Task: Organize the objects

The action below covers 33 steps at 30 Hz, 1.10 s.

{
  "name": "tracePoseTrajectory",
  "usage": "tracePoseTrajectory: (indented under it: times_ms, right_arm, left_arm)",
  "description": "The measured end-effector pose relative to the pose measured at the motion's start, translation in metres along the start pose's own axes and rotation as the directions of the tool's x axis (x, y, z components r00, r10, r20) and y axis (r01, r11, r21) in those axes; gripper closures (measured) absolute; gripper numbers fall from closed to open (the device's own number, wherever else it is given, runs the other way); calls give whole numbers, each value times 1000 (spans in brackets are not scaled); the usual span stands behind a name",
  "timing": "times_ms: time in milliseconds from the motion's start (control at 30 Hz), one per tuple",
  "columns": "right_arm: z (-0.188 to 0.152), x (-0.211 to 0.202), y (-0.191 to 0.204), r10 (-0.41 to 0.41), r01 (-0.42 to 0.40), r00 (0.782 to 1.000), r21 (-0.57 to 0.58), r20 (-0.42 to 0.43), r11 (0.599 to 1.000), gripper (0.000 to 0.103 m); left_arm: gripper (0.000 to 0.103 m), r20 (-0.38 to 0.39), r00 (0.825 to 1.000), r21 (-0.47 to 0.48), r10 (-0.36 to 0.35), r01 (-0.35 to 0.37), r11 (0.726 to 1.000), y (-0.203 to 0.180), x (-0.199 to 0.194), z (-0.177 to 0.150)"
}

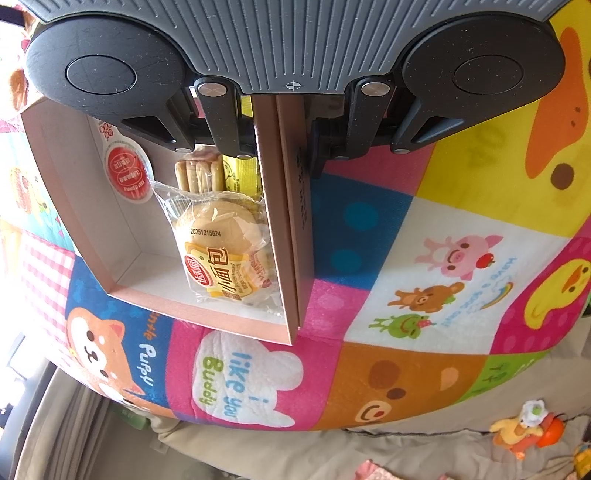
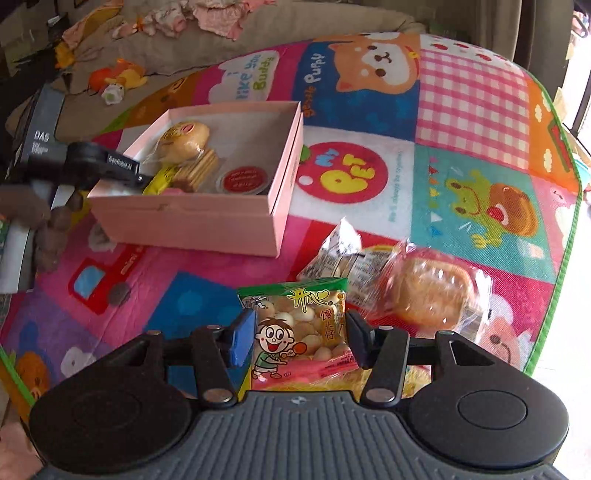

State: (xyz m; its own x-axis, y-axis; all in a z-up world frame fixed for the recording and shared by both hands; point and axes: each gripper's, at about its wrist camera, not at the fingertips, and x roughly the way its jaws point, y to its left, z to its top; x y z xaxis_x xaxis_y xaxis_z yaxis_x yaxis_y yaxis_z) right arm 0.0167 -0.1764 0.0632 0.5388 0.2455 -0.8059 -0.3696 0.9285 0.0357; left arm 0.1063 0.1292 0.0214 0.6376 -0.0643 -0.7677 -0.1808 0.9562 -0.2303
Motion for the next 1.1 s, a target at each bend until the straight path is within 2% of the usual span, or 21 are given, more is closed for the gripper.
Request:
tracePoseTrajectory:
  times_ms: [133,233,433,567,733,933,1100]
  right_arm:
    - [-22,5,14,44,-44,999,-11,-27,999,49]
    - [-27,6,17,54,-54,998,-13,-25,998,49]
    - [-38,10,23,22,-23,999,-42,-33,999,37]
    - [-43,9,23,-13,13,1000,-52,-9,999,25]
    - [-46,9,18,-28,28,1000,-20,3,999,21]
    - [-58,3,15,-37,37,999,-22,23,999,19]
    - [-65,-3,7,-95,96,994,-26,49,995,18]
  left_arm:
    - [83,-2,1000,-2,2,-2,1000,0,0,1]
    - [83,-2,1000,1,8,-8,1000,-1,1,1]
    - [83,-2,1000,0,8,-8,1000,-2,1,1]
    - [83,0,1000,0,4,-4,1000,-2,0,1]
    - [82,0,1000,-6,-15,15,1000,2,0,1]
    - [83,4,1000,5,-6,6,1000,0,0,0]
    - [83,1,1000,15,1,-1,1000,-1,0,-1]
